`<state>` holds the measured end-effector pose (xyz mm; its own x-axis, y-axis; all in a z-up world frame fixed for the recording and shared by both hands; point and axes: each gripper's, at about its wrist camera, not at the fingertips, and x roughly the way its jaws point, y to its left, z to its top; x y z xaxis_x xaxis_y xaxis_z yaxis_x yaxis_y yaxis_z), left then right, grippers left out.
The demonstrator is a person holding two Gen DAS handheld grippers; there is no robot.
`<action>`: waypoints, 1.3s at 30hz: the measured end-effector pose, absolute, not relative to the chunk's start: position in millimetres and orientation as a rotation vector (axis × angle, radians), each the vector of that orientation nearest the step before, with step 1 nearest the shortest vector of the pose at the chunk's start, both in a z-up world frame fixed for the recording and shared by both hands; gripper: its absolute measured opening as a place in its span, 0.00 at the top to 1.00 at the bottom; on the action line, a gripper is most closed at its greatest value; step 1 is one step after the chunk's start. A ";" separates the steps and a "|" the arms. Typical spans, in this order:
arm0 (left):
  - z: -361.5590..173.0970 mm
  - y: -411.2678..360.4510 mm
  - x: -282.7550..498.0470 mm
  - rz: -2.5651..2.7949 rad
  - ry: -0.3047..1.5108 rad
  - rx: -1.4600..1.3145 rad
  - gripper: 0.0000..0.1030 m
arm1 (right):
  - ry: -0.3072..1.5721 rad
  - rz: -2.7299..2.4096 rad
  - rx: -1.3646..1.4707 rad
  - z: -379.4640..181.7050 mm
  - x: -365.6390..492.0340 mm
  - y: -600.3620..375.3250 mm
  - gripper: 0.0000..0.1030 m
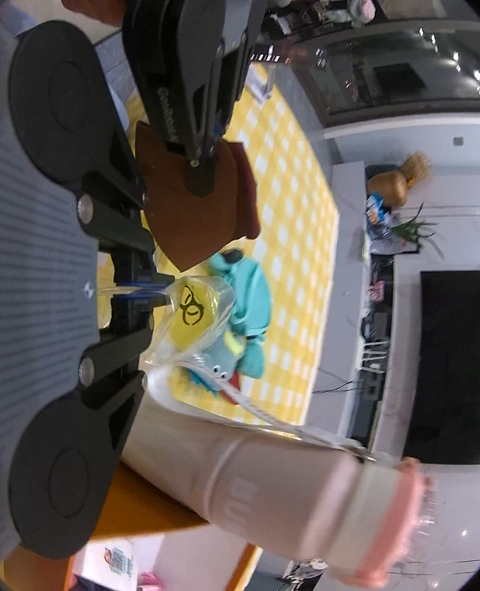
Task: Organize soft objects
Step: 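Carry the brown leather and plastic bag with both tools over the box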
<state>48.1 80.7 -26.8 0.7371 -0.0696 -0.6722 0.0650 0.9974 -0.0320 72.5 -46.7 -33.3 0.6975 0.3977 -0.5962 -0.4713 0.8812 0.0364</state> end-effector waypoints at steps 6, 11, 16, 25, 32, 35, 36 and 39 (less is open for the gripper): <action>-8.7 78.3 30.2 -0.084 0.721 -0.009 0.96 | 0.596 0.551 -0.091 -8.3 46.7 -60.1 1.00; 4.8 72.1 17.0 -0.092 0.696 0.006 0.96 | 0.524 0.580 -0.106 11.4 19.3 -69.5 1.00; 15.3 66.2 8.8 -0.115 0.672 0.010 0.96 | 0.464 0.549 -0.117 25.7 -2.7 -83.2 1.00; 34.9 47.1 0.9 -0.205 0.617 0.015 0.96 | 0.422 0.445 -0.139 34.5 -16.7 -115.6 1.00; 50.8 19.3 3.5 -0.311 0.568 0.034 0.96 | 0.437 0.313 -0.130 31.3 -14.7 -158.2 1.00; 56.1 3.2 9.6 -0.357 0.549 0.053 0.96 | 0.445 0.257 -0.128 30.8 -11.2 -174.6 1.00; 58.0 -4.6 11.2 -0.369 0.541 0.064 0.96 | 0.451 0.238 -0.127 30.1 -9.2 -180.3 1.00; 65.2 -26.1 15.8 -0.409 0.508 0.102 0.96 | 0.475 0.194 -0.117 27.0 -1.6 -196.5 1.00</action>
<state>15.8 -26.1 65.2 0.7950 -0.3554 -0.4916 0.4053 0.9142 -0.0055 -1.6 -196.5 27.0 0.8713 0.1582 -0.4646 -0.2124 0.9749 -0.0665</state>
